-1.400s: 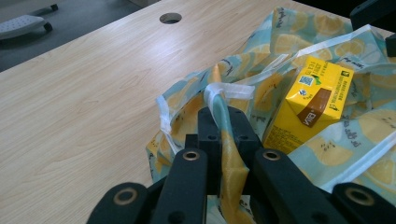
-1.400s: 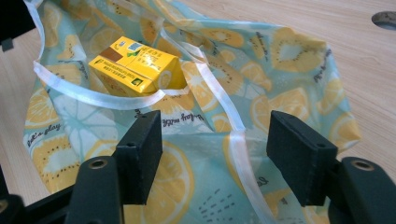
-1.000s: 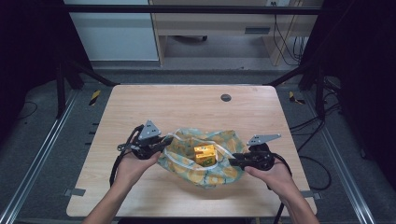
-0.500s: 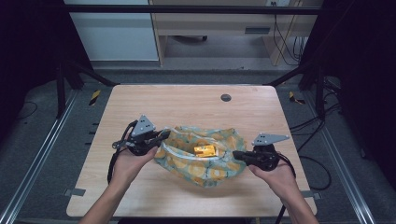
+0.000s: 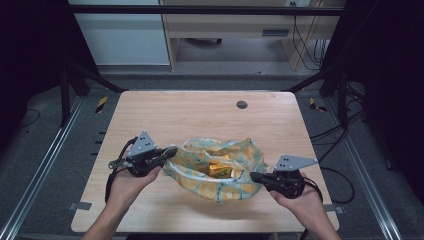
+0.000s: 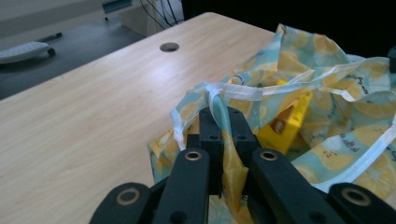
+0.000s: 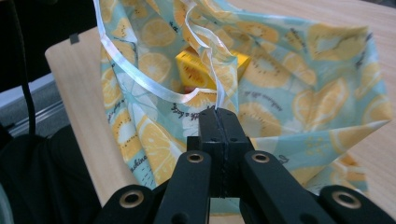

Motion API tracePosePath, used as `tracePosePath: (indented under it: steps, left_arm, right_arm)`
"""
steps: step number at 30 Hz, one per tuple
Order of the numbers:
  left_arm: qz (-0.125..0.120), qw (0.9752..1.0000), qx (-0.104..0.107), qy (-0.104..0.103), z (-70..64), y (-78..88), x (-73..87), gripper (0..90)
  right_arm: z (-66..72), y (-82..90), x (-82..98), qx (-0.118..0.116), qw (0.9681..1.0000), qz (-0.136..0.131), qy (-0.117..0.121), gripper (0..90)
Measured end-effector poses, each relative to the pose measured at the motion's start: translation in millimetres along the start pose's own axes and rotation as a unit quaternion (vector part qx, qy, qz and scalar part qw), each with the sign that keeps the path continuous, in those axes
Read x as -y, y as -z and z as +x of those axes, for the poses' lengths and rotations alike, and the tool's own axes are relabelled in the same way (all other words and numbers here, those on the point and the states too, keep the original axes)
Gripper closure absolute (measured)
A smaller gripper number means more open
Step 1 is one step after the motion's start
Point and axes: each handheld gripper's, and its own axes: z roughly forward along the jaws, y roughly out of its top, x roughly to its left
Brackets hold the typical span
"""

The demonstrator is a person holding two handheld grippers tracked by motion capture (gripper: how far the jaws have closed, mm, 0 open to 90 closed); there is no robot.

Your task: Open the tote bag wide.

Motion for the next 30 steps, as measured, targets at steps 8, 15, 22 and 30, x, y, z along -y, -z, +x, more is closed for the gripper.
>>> tracePosePath:
  steps: [8, 15, 22, 30]
  left_arm:
    - [0.044, 0.9988, 0.013, -0.018, -10.5, -2.6, 30.3, 87.7]
    - [0.081, 0.9965, 0.010, -0.019, -6.3, -16.5, 46.0, 87.7]
    - [0.114, 0.9934, 0.011, -0.015, -5.6, -37.7, 64.1, 87.6]
    - [0.107, 0.9940, 0.016, -0.015, -9.8, -43.2, 69.2, 87.4]
  right_arm:
    - [7.4, -18.6, 32.8, -0.020, 0.9990, 0.039, -0.007, 90.0]
    - [2.9, -30.7, 45.5, -0.019, 0.9974, 0.068, -0.015, 90.0]
    - [-2.9, -45.5, 54.0, -0.014, 0.9941, 0.106, -0.017, 90.0]
    - [-2.6, -45.6, 49.6, -0.012, 0.9964, 0.083, -0.013, 85.2]
